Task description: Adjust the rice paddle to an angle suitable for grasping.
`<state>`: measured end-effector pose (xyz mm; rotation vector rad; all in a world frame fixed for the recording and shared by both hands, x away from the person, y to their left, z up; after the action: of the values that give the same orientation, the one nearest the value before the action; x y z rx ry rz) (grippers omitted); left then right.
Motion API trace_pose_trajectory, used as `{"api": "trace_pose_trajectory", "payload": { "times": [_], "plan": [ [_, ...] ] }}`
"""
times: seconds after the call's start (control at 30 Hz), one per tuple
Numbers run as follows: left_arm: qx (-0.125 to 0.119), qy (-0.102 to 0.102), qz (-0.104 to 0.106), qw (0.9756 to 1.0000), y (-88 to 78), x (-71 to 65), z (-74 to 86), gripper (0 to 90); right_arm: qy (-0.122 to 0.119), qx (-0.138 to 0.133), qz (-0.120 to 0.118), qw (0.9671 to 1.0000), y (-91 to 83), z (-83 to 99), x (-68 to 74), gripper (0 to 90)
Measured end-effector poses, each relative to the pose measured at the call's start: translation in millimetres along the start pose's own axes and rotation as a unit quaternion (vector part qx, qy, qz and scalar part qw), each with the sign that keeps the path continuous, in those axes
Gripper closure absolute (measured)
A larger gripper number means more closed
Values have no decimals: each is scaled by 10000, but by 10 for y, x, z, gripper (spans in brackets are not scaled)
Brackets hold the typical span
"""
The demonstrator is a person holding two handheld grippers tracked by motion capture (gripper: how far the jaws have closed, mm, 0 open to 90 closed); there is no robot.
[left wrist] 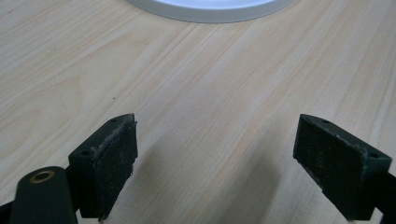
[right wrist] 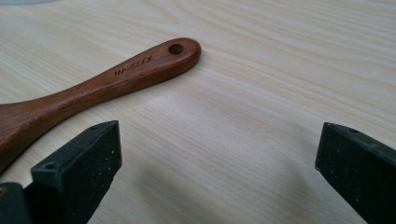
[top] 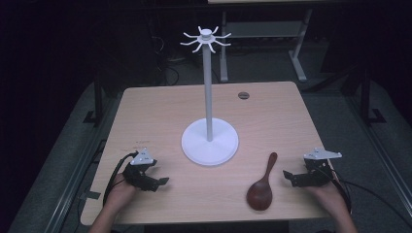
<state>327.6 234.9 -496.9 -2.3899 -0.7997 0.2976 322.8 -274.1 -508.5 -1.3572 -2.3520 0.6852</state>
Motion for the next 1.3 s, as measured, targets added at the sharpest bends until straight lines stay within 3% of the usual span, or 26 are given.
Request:
{"api": "trace_pose_trajectory", "payload": {
  "times": [0.23,0.33,0.37,0.4,0.53,0.77,0.8,0.9,0.93,1.1,1.3],
  "plan": [
    [6,-13,3,10000,3,0,1,133,-59,-135,20,9999,-13,-57,-3,97],
    [-9,19,5,10000,-1,0,-3,133,4,-189,-122,9997,-15,-103,19,249],
    [-9,19,5,10000,-1,0,-3,133,4,-189,-122,9997,-15,-103,19,249],
    [-4,-4,0,10000,-1,0,-2,133,-1,-200,-182,9996,-5,-134,46,326],
    [10,-13,-9,10000,-1,0,0,133,41,-274,-274,9992,5,-192,82,399],
    [-35,-32,-34,10000,-12,-4,-7,133,-168,-383,-61,9991,107,-360,74,681],
    [-34,-36,-31,10000,-10,-2,-7,133,-143,-382,-105,9991,149,-395,75,740],
    [-9,-36,-25,10000,-5,1,-3,133,-185,-374,-120,9991,195,-429,77,797],
    [-13,-43,-27,10000,-4,1,-3,133,-202,-362,-149,9990,244,-463,81,870],
    [-48,-34,-24,10000,-10,-2,-9,133,-233,-336,-95,9991,318,-485,68,896],
    [-45,-13,1,10000,-7,1,-10,133,-233,-93,-165,9995,320,-432,79,896]
  ]
}}
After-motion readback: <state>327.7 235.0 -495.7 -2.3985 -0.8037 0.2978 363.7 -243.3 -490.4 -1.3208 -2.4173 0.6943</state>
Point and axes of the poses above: each handheld gripper's, and its own axes: y roughly forward along the jaws, z roughly out of its underside, x roughly to its left, the point moved 5 cm from there along y, roughly forward along the jaws, and after that the axes turned 9 degrees about -x, right-handed, at the moved point
